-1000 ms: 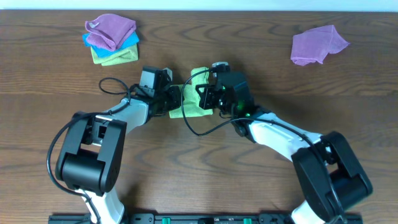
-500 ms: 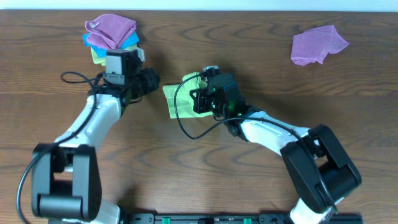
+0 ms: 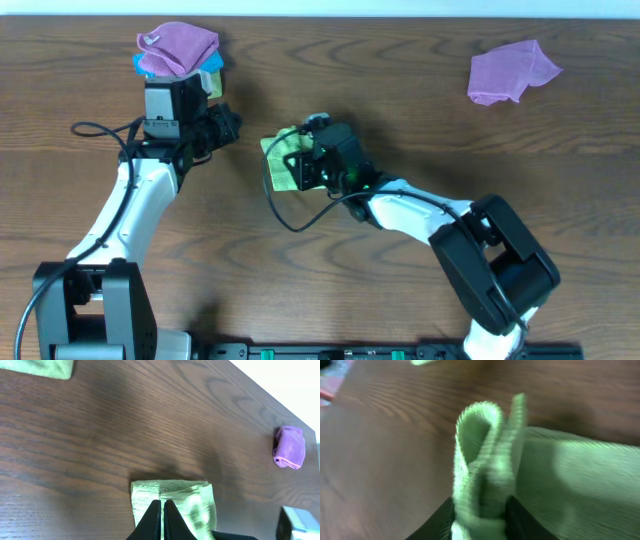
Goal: Fold the cloth
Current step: 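Release the folded cloth and retract the right gripper to the right, then grasp the folded green cloth with the left gripper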
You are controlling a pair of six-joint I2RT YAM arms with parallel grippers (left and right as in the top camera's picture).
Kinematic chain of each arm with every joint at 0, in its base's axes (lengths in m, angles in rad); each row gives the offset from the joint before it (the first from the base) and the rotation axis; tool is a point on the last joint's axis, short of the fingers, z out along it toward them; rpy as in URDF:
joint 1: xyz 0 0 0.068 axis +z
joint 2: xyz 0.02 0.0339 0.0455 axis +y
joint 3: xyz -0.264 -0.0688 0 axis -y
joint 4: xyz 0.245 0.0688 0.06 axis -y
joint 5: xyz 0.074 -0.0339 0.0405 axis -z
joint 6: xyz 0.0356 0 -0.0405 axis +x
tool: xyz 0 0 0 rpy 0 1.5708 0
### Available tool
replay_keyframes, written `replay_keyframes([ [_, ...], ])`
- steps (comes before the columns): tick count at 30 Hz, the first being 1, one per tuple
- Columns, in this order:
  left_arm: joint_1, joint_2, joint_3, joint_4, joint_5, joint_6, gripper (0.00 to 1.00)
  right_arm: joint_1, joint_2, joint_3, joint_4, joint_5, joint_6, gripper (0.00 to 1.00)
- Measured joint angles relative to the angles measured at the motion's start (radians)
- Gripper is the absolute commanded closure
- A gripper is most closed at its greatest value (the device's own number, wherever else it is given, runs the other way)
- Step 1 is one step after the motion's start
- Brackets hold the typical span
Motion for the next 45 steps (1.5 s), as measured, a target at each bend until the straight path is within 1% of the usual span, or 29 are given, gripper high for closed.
replay_keyframes([
  [7,0.029,0.0,0.0,-0.016,0.002,0.0,0.95,0.049,0.0,0.026,0.003,-0.016,0.0,0.65],
  [13,0.044,-0.003,0.0,-0.018,0.003,0.0,0.95,0.055,0.0,0.031,0.005,-0.031,0.0,0.64],
  [14,0.045,-0.004,0.0,-0.018,0.004,0.0,0.93,0.055,0.0,0.031,0.005,-0.035,0.0,0.64],
  [16,0.048,-0.01,0.0,-0.018,0.004,0.007,0.75,0.055,0.0,0.034,0.005,-0.042,0.0,0.64],
  [17,0.05,-0.012,0.0,-0.021,0.006,0.011,0.6,0.055,0.0,0.037,0.005,-0.044,0.0,0.62],
  [18,0.051,-0.016,0.0,-0.031,0.006,0.006,0.39,0.053,0.0,0.041,0.005,-0.047,0.0,0.59],
  [19,0.052,-0.022,0.0,-0.046,0.006,0.014,0.27,0.05,-0.001,0.045,0.002,-0.05,0.0,0.54],
  [21,0.054,-0.034,0.0,-0.079,0.008,0.022,0.12,0.033,-0.013,0.046,-0.026,-0.055,-0.004,0.44],
  [22,0.055,-0.041,0.0,-0.101,0.008,0.032,0.05,0.019,-0.024,0.046,-0.048,-0.057,-0.005,0.36],
  [23,0.056,-0.051,0.0,-0.126,0.011,0.036,0.04,0.002,-0.039,0.047,-0.071,-0.059,-0.009,0.27],
  [24,0.058,-0.059,0.0,-0.145,0.014,0.041,0.05,-0.022,-0.064,0.047,-0.105,-0.058,-0.02,0.03],
  [25,0.058,-0.068,0.0,-0.164,0.018,0.044,0.05,-0.045,-0.09,0.048,-0.142,-0.058,-0.031,0.01],
  [27,0.064,-0.087,0.0,-0.208,0.04,0.049,0.05,-0.102,-0.171,0.05,-0.241,-0.061,-0.071,0.01],
  [28,0.068,-0.092,0.002,-0.233,0.056,0.05,0.04,-0.14,-0.233,0.052,-0.325,-0.074,-0.106,0.01],
  [33,0.074,-0.092,0.002,-0.325,0.11,0.052,0.05,-0.246,-0.416,0.062,-0.655,-0.109,-0.253,0.01],
  [36,0.074,-0.092,-0.005,-0.333,0.135,0.05,0.05,-0.317,-0.526,0.049,-0.813,-0.119,-0.348,0.01],
  [38,0.074,-0.092,-0.029,-0.311,0.151,0.043,0.05,-0.359,-0.594,0.027,-0.863,-0.124,-0.39,0.01],
  [40,0.074,-0.092,-0.079,-0.272,0.174,0.024,0.05,-0.413,-0.687,-0.02,-0.874,-0.134,-0.42,0.01],
  [45,0.063,-0.092,-0.23,-0.098,0.218,-0.07,0.05,-0.564,-0.951,-0.205,-0.878,-0.187,-0.454,0.01],
])
